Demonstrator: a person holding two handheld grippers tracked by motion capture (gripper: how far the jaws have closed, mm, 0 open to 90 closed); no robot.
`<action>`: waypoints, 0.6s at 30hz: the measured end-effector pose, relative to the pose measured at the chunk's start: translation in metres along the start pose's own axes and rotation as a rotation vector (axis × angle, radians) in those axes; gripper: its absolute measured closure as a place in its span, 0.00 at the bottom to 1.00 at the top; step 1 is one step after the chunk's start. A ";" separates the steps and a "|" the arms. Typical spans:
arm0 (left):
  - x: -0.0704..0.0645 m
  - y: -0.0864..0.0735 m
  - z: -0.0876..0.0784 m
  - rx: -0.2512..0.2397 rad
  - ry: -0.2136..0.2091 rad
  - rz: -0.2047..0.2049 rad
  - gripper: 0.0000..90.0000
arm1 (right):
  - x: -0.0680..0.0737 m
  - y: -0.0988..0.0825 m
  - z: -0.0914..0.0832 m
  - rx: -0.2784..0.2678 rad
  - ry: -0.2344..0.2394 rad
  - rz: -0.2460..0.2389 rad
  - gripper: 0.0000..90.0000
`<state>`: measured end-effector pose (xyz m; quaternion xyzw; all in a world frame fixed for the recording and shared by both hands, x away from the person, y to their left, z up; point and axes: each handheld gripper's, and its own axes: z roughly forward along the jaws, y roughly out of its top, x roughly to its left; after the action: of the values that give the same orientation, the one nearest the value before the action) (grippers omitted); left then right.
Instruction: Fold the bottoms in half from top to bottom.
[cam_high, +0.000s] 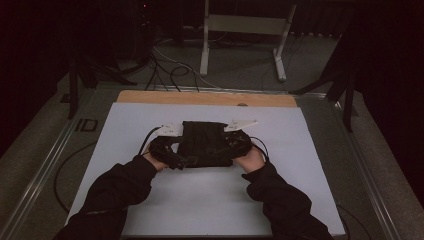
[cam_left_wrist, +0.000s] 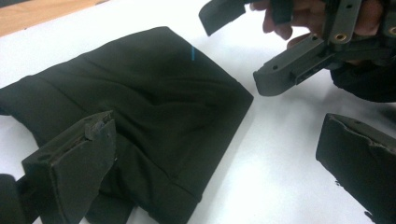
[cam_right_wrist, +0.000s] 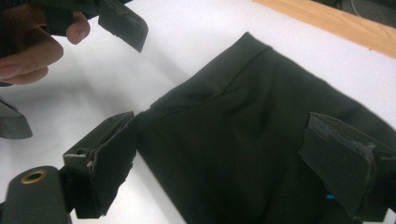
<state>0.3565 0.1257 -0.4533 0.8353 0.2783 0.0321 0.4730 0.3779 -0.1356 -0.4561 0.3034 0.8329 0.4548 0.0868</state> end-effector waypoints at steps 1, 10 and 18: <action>-0.001 -0.001 0.000 0.000 -0.006 0.002 0.00 | 0.001 -0.002 0.000 0.002 0.005 -0.005 0.12; -0.021 -0.014 -0.001 -0.021 -0.033 0.025 0.00 | 0.012 -0.024 -0.007 0.003 0.047 -0.037 0.12; -0.038 -0.026 0.001 0.013 -0.046 0.054 0.00 | 0.026 -0.038 -0.009 0.033 0.088 -0.067 0.12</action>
<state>0.3133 0.1162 -0.4668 0.8462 0.2448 0.0241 0.4727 0.3371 -0.1427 -0.4785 0.2566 0.8530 0.4505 0.0602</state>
